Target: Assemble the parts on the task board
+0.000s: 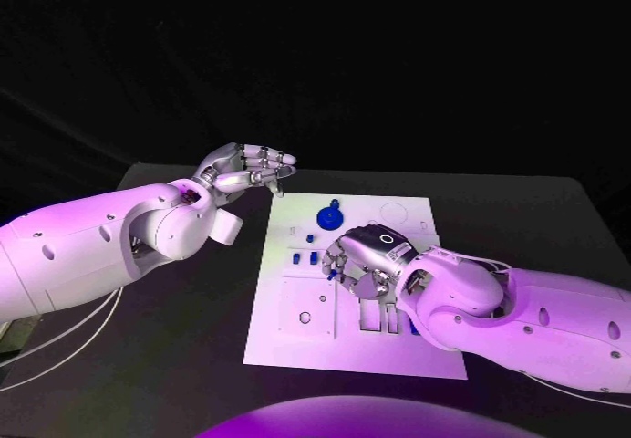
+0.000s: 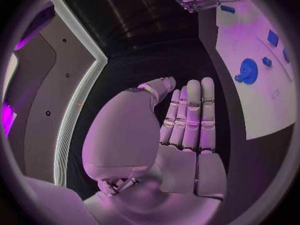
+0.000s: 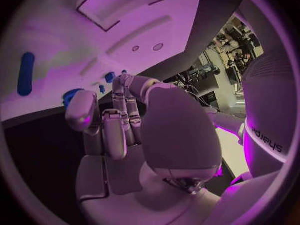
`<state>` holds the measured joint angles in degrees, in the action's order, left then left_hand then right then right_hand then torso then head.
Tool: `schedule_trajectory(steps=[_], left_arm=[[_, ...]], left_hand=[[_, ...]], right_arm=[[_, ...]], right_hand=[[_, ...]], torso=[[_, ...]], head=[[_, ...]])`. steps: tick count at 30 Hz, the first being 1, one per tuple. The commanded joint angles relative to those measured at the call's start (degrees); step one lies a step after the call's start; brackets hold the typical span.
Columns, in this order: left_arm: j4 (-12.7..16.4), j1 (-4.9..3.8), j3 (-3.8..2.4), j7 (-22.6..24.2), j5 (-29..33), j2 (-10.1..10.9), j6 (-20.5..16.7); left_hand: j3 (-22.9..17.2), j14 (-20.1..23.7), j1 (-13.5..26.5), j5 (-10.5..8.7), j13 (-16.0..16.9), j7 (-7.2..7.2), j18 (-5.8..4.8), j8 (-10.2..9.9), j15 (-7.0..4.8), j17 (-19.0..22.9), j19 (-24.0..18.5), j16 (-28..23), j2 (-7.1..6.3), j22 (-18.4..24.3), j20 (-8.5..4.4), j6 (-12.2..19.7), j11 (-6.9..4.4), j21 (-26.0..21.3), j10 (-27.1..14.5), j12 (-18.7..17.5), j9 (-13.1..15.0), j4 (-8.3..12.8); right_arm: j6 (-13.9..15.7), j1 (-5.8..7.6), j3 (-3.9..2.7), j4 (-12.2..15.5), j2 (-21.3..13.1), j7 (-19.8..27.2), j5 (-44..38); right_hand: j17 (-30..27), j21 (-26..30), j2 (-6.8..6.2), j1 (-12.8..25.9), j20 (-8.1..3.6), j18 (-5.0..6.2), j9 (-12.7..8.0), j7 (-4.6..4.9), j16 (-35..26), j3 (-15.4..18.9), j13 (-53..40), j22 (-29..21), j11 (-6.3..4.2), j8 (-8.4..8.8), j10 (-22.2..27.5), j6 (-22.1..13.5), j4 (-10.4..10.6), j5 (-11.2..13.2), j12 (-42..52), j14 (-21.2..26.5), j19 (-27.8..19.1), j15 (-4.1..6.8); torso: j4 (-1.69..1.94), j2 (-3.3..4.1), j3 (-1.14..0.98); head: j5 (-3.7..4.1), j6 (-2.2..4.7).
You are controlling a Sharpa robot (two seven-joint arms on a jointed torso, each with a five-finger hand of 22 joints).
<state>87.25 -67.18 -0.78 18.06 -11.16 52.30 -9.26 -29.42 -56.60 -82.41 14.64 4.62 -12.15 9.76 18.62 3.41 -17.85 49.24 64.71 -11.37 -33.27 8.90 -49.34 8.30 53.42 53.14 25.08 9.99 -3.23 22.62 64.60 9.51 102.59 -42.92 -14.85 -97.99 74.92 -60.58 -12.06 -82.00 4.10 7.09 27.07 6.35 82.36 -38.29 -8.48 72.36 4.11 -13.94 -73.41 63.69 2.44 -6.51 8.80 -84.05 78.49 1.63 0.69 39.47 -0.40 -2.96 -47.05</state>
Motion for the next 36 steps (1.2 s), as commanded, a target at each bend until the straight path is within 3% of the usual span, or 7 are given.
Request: schedule_trajectory(steps=[1,12,20,36], left_arm=[[0.0,-0.06,-0.03,0.2,-0.2,-0.3,1.1],[-0.1,-0.07,-0.01,-0.1,-0.2,-0.6,1.3],[-0.2,-0.07,-0.01,-0.1,-0.2,-0.6,1.3],[-0.3,-0.07,-0.01,-0.1,-0.2,-0.6,1.3]], left_hand=[[0.0,-0.1,0.1,0.26,-0.1,0.07,0.76,-0.4,0.26,0.1,-0.1,-0.4,0.29,0.1,-0.09,0.5,-0.04,-0.3,-0.4,0.3,-0.1,0.4],[0.1,-0.1,0.1,0.26,-0.1,0.06,0.76,-0.4,0.28,0.1,-0.2,-0.4,0.29,0.1,-0.07,0.5,-0.02,-0.4,-0.5,0.4,0.0,0.4],[0.1,-0.1,0.1,0.26,-0.1,0.06,0.76,-0.4,0.28,0.1,-0.2,-0.4,0.29,0.1,-0.07,0.5,-0.02,-0.4,-0.5,0.4,0.0,0.4],[0.1,-0.1,0.1,0.28,-0.1,0.06,0.76,-0.3,0.30,0.1,-0.2,-0.4,0.32,0.1,-0.05,0.5,-0.01,-0.4,-0.6,0.4,0.0,0.5]], right_arm=[[-1.4,-0.79,0.03,-0.6,0.9,0.3,-0.9],[-2.4,-2.36,0.13,-1.5,2.5,-0.2,-1.4],[-2.8,-3.08,0.17,-1.5,2.6,-0.2,-1.5],[-3.5,-3.43,0.18,-1.8,2.8,-0.4,-1.6]], right_hand=[[1.6,0.1,0.10,0.4,-0.41,-0.92,0.1,0.12,0.2,-0.2,0.0,-0.1,-1.94,-0.21,-2.3,0.4,0.0,0.2,0.0,-3.6,0.0,0.53],[1.5,0.3,0.14,0.5,-0.40,-0.89,0.1,0.16,0.1,-0.3,0.0,-0.1,-1.90,-0.18,-2.3,0.3,-0.1,0.2,-0.1,-3.5,-0.1,0.51],[1.6,0.2,0.16,0.6,-0.39,-0.91,0.1,0.19,0.2,-0.3,-0.1,-0.1,-1.88,-0.17,-2.3,0.3,-0.1,0.3,-0.1,-3.6,-0.1,0.49],[1.6,0.2,0.17,0.7,-0.38,-0.90,0.1,0.22,0.2,-0.3,-0.1,-0.1,-1.86,-0.16,-2.3,0.2,-0.2,0.3,-0.2,-3.6,-0.1,0.47]], torso=[[-0.02,0.04,-0.03],[0.03,0.12,-0.02],[0.01,0.10,-0.04],[0.02,0.09,-0.04]], head=[[-0.75,-0.32],[-1.34,-0.74],[-1.19,-0.94],[-1.39,-1.04]])
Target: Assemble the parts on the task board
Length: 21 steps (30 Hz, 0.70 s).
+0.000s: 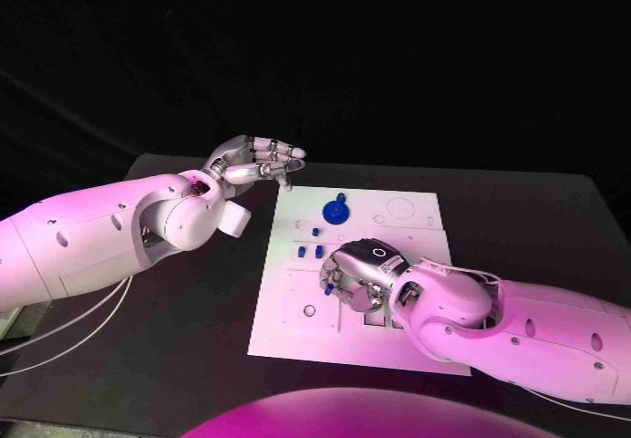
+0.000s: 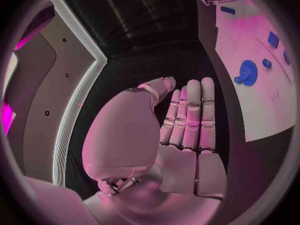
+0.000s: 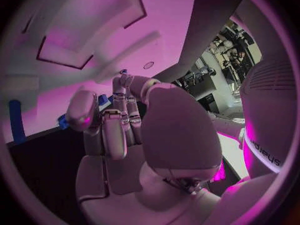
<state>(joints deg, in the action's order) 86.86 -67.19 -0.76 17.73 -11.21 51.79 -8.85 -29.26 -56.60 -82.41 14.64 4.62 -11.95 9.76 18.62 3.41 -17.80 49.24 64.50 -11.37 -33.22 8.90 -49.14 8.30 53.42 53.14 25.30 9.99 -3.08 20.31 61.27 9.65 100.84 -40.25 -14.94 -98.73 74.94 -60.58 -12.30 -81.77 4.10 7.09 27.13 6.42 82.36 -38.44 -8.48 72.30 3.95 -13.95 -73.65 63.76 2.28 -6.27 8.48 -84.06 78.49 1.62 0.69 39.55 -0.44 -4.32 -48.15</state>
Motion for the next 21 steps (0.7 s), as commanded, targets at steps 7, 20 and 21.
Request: schedule_trajectory(steps=[7,20,21], left_arm=[[0.1,-0.06,-0.03,0.2,-0.1,-0.1,1.0],[0.1,-0.06,-0.03,0.1,-0.1,-0.1,1.1],[0.1,-0.06,-0.03,0.1,-0.1,-0.1,1.1]], left_hand=[[-0.1,0.0,0.1,0.28,-0.1,-0.15,0.76,-0.3,0.32,0.1,-0.2,-0.3,0.35,0.1,-0.02,0.4,0.01,-0.4,-0.7,0.3,0.0,0.4],[-0.1,0.0,0.1,0.28,-0.1,-0.15,0.76,-0.3,0.32,0.1,-0.2,-0.3,0.35,0.1,-0.02,0.4,0.01,-0.4,-0.7,0.3,0.0,0.4],[-0.1,0.0,0.1,0.28,-0.1,-0.15,0.76,-0.3,0.32,0.1,-0.2,-0.3,0.35,0.1,-0.02,0.4,0.01,-0.4,-0.7,0.3,0.0,0.4]], right_arm=[[-1.4,-0.15,0.04,-0.4,0.4,-1.1,-1.3],[-3.4,-0.37,0.12,-0.7,1.1,-1.1,-1.6],[-3.6,-0.41,0.14,-0.7,1.1,-1.0,-1.6]], right_hand=[[1.6,0.2,0.43,0.5,-0.38,-0.90,0.1,0.16,0.2,-0.2,-0.1,0.0,-1.69,-0.15,-2.0,0.1,0.0,0.0,0.1,-3.6,-0.1,0.47],[1.5,0.3,0.45,0.6,-0.37,-0.88,0.1,0.19,0.2,-0.2,-0.1,0.0,-1.67,-0.13,-2.0,0.1,-0.1,0.0,0.0,-3.5,-0.1,0.46],[1.5,0.3,0.45,0.6,-0.37,-0.88,0.1,0.19,0.2,-0.2,-0.1,0.0,-1.67,-0.13,-2.0,0.1,-0.1,0.0,0.0,-3.5,-0.1,0.46]], torso=[[0.02,0.02,0.02],[0.03,0.01,0.02],[0.04,0.00,0.02]], head=[[0.07,0.11],[0.09,0.08],[0.07,0.06]])
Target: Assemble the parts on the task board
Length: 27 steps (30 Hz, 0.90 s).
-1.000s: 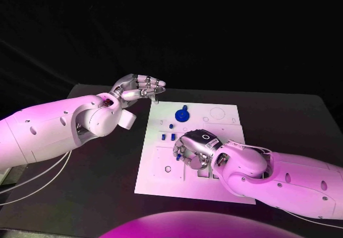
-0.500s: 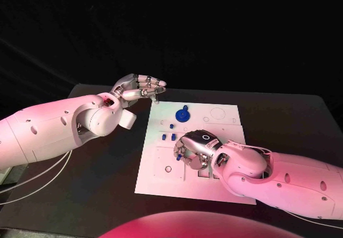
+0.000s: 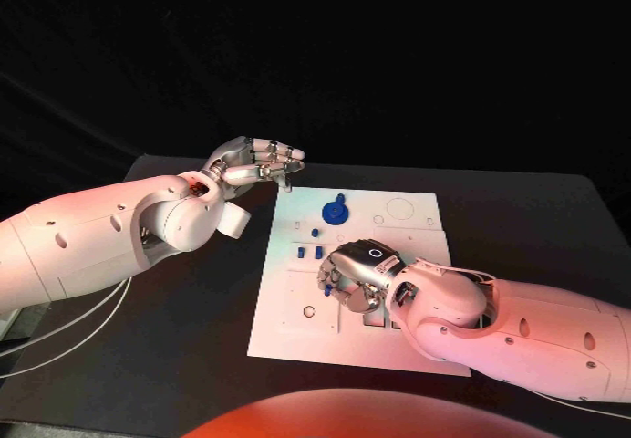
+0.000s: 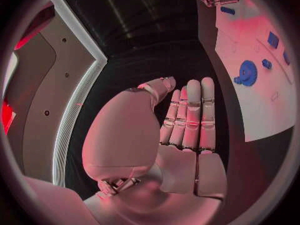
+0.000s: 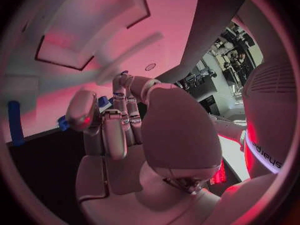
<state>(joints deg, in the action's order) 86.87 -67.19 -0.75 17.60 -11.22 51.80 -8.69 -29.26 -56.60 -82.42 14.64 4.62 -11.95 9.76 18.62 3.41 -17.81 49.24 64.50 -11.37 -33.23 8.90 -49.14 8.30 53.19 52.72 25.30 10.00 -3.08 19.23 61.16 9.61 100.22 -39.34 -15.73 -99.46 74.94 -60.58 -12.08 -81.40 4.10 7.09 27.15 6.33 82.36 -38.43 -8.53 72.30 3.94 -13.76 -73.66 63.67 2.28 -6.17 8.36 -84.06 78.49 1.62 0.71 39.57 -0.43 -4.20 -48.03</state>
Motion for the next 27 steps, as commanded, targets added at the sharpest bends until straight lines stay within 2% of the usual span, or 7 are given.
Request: schedule_trajectory(steps=[1,6,11,15,23,27], left_arm=[[0.1,-0.06,-0.04,0.2,-0.1,-0.1,1.0],[0.1,-0.06,-0.04,0.1,-0.1,-0.1,1.0],[0.1,-0.07,-0.04,0.1,-0.1,-0.1,1.0],[0.0,-0.07,-0.04,0.1,-0.1,0.0,1.0],[-0.1,-0.07,-0.03,-0.1,-0.1,0.0,1.2],[-0.1,-0.06,-0.03,-0.1,-0.1,0.0,1.3]], left_hand=[[-0.1,0.0,0.1,0.28,-0.1,-0.15,0.76,-0.3,0.32,0.1,-0.2,-0.2,0.35,0.1,-0.02,0.4,0.01,-0.2,-0.3,0.3,0.0,0.4],[0.0,0.0,0.2,0.28,-0.1,-0.17,0.76,-0.2,0.35,0.1,-0.2,-0.3,0.34,0.1,0.00,0.4,0.04,-0.2,-0.5,0.3,0.0,0.4],[0.0,0.0,0.2,0.28,-0.1,-0.17,0.76,-0.2,0.35,0.1,-0.2,-0.3,0.34,0.1,0.00,0.4,0.04,-0.2,-0.5,0.3,0.0,0.4],[0.0,0.0,0.2,0.28,-0.1,-0.17,0.76,-0.2,0.35,0.1,-0.2,-0.3,0.34,0.1,0.00,0.4,0.04,-0.2,-0.5,0.3,0.0,0.4],[0.0,0.0,0.2,0.28,-0.1,-0.18,0.76,-0.2,0.38,0.1,-0.3,-0.3,0.34,0.1,0.03,0.5,0.08,-0.2,-0.7,0.4,0.0,0.5],[0.0,0.0,0.2,0.27,-0.1,-0.20,0.76,-0.1,0.40,0.1,-0.3,-0.3,0.35,0.1,0.04,0.5,0.10,-0.3,-0.8,0.4,0.0,0.5]], right_arm=[[-2.9,-0.37,0.20,-0.1,0.3,-0.1,-0.8],[-3.9,-0.51,0.29,-0.4,0.4,0.0,-0.4],[-3.5,-0.55,0.33,-0.5,0.1,-0.7,-0.2],[-2.1,-0.56,0.34,-0.5,-0.2,-1.3,-0.1],[1.7,-0.56,0.34,0.3,-1.1,-1.9,0.0],[3.0,-0.33,0.24,2.0,-3.0,-2.1,0.1]], right_hand=[[1.4,0.4,0.23,0.3,-0.36,-0.86,0.1,0.31,0.1,-0.2,-0.1,-0.1,-1.64,-0.30,-1.9,0.1,-0.1,-0.1,0.1,-3.5,-0.2,0.44],[1.3,0.9,0.09,1.5,-0.12,-0.81,0.3,0.60,0.2,0.5,-0.2,-0.3,-1.31,0.05,-1.1,-0.7,-0.2,0.1,-0.7,-3.5,-0.4,0.13],[1.1,1.9,-1.15,4.0,0.37,-0.67,-0.1,0.96,0.2,2.3,-0.3,-0.7,-0.79,1.53,0.1,-3.0,0.6,-1.5,-1.7,-3.5,-0.8,-0.36],[0.9,2.4,-1.72,4.6,0.50,-0.58,-0.1,1.01,0.2,2.9,-0.4,-0.9,-0.66,1.87,0.5,-3.4,0.8,-1.9,-1.9,-3.4,-0.9,-0.46],[0.4,4.1,-4.30,6.5,0.90,-0.30,-1.0,1.07,0.1,5.4,-0.3,-1.8,-0.34,4.63,3.1,-7.9,1.6,-2.2,-2.8,-3.2,-1.3,-0.79],[0.3,4.0,-4.50,6.6,0.88,-0.32,-1.0,0.99,0.1,6.1,-0.4,-1.8,-0.42,5.04,3.2,-8.6,1.6,-2.2,-2.7,-3.2,-1.2,-0.73]], torso=[[0.01,-0.03,0.01],[-0.03,-0.06,0.04],[-0.03,-0.04,0.00],[-0.02,-0.01,-0.03],[-0.01,-0.02,-0.06],[-0.05,-0.05,-0.06]], head=[[-0.09,-0.10],[-0.09,-0.12],[-0.13,-0.15],[-0.15,-0.11],[-0.01,0.16],[0.06,0.24]])
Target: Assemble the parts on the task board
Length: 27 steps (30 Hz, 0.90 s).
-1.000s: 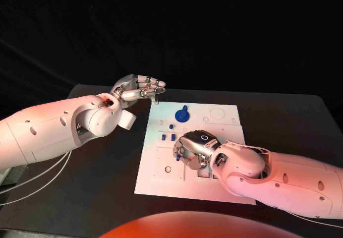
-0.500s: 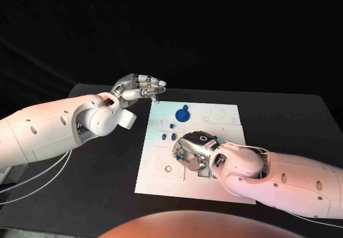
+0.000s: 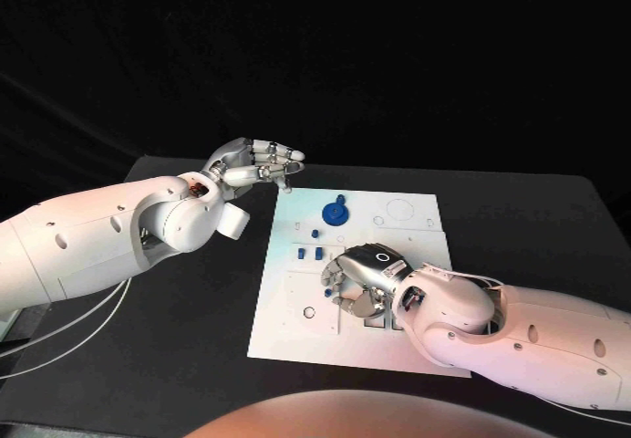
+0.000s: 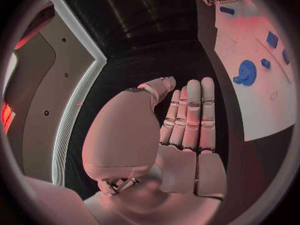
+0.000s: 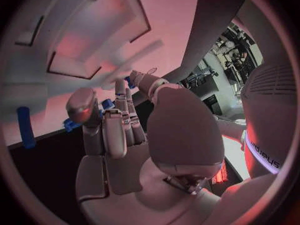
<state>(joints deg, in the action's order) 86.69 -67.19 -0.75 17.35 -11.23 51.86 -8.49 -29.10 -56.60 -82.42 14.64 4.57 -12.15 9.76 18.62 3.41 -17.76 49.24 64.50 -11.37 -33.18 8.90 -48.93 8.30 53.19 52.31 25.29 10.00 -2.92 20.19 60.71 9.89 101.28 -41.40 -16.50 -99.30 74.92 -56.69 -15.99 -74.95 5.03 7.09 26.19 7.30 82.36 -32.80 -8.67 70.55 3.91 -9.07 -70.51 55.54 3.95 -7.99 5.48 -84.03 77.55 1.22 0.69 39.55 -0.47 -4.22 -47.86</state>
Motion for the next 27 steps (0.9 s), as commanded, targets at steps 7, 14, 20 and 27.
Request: schedule_trajectory(steps=[7,14,20,27], left_arm=[[-0.1,-0.06,-0.02,0.1,-0.1,0.1,1.1],[-0.1,-0.06,0.02,0.1,-0.1,0.1,1.2],[-0.1,-0.05,0.05,0.1,-0.1,0.1,1.3],[-0.2,-0.04,0.08,0.0,-0.1,-0.2,1.7]], left_hand=[[-0.1,0.0,0.2,0.27,-0.1,0.01,0.77,-0.1,0.41,0.1,-0.3,-0.3,0.35,0.1,0.05,0.3,0.12,-0.3,-0.5,0.4,0.0,0.3],[-0.1,0.0,0.2,0.27,-0.1,0.01,0.77,-0.1,0.41,0.1,-0.3,-0.3,0.35,0.1,0.05,0.3,0.12,-0.3,-0.5,0.4,0.0,0.3],[-0.1,0.1,0.2,0.26,-0.1,0.00,0.77,-0.1,0.42,0.1,-0.3,-0.4,0.36,0.1,0.07,0.4,0.13,-0.3,-0.6,0.4,0.0,0.4],[-0.1,0.1,0.2,0.26,-0.1,0.00,0.77,-0.1,0.42,0.1,-0.3,-0.4,0.36,0.1,0.07,0.4,0.13,-0.3,-0.6,0.4,0.0,0.4]], right_arm=[[2.3,2.62,-0.56,4.9,-6.4,-1.5,2.1],[-1.0,7.19,-0.81,6.0,-12.4,-0.7,6.5],[-4.8,8.91,-0.83,5.0,-15.5,-0.4,7.2],[-6.4,8.52,-0.76,3.9,-15.9,0.0,6.3]], right_hand=[[0.5,0.1,-0.71,0.5,-0.07,-0.36,0.0,-0.01,0.2,1.6,-0.3,0.0,-0.36,0.38,0.4,-0.4,0.0,-0.4,0.3,-3.2,-0.1,-0.32],[0.3,1.0,-0.50,0.3,0.47,-0.33,-0.1,0.37,0.4,6.3,0.3,-0.4,0.57,0.93,4.3,-0.7,0.1,-1.2,-0.4,-3.2,-0.2,-1.05],[-0.4,4.1,4.12,-8.8,1.51,0.08,-0.9,-0.31,0.7,29.0,2.1,-1.7,1.75,3.41,11.4,-2.7,7.6,-2.0,2.4,-2.9,-0.5,-2.13],[-0.5,3.8,4.55,-13.4,1.55,-0.01,-1.2,-0.28,0.9,31.7,3.1,-1.4,1.79,3.78,12.4,-2.5,12.3,-1.7,4.3,-2.9,0.1,-2.17]], torso=[[-0.05,-0.03,0.03],[-0.04,-0.15,0.12],[-0.08,-0.06,0.05],[0.05,-0.02,-0.02]], head=[[0.48,0.38],[1.04,0.62],[1.24,1.00],[1.35,1.22]])
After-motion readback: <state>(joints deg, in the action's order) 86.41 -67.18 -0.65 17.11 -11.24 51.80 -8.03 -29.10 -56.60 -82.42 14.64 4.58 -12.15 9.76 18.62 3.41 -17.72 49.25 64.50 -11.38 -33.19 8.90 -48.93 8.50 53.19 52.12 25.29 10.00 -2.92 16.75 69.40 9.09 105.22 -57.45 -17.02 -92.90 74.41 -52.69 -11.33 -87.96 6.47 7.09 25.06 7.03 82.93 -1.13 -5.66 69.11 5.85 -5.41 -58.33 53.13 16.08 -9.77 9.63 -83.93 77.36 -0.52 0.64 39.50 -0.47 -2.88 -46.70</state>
